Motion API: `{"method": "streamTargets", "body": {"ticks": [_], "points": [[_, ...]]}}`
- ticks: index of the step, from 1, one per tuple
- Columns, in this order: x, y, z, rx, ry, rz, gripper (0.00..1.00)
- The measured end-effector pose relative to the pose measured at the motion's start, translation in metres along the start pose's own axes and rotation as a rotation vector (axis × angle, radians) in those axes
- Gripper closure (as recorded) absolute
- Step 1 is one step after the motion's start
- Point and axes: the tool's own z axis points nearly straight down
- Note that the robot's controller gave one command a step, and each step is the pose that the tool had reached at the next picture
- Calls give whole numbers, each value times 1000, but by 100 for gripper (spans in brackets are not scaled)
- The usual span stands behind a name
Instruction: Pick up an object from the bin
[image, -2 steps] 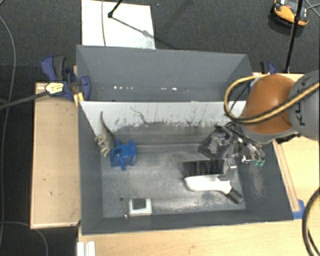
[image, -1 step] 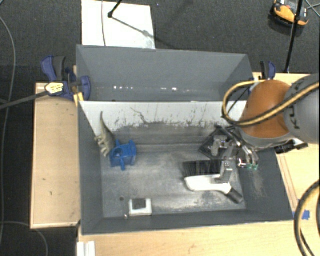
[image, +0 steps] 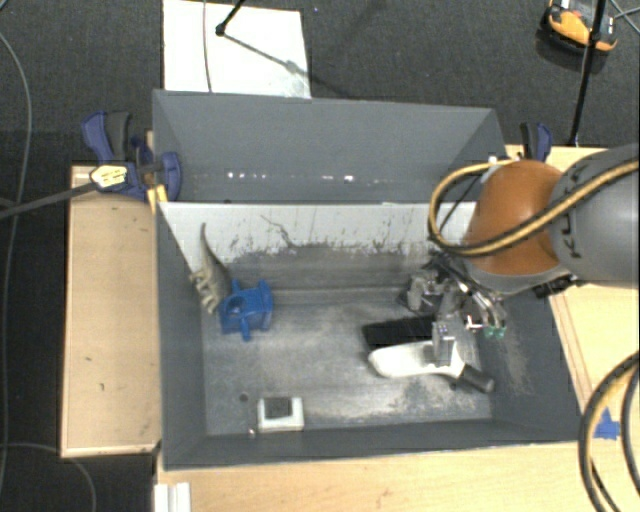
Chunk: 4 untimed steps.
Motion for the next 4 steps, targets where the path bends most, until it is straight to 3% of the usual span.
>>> {"method": "streamTargets", "body": {"ticks": [1, 2, 3, 4], "points": [[11, 28, 7, 0, 1, -57, 0], [14, 46, 11, 2, 19, -141, 100], [14, 46, 11, 2, 17, -142, 100], [14, 40, -29, 1, 12, -135, 100]]}}
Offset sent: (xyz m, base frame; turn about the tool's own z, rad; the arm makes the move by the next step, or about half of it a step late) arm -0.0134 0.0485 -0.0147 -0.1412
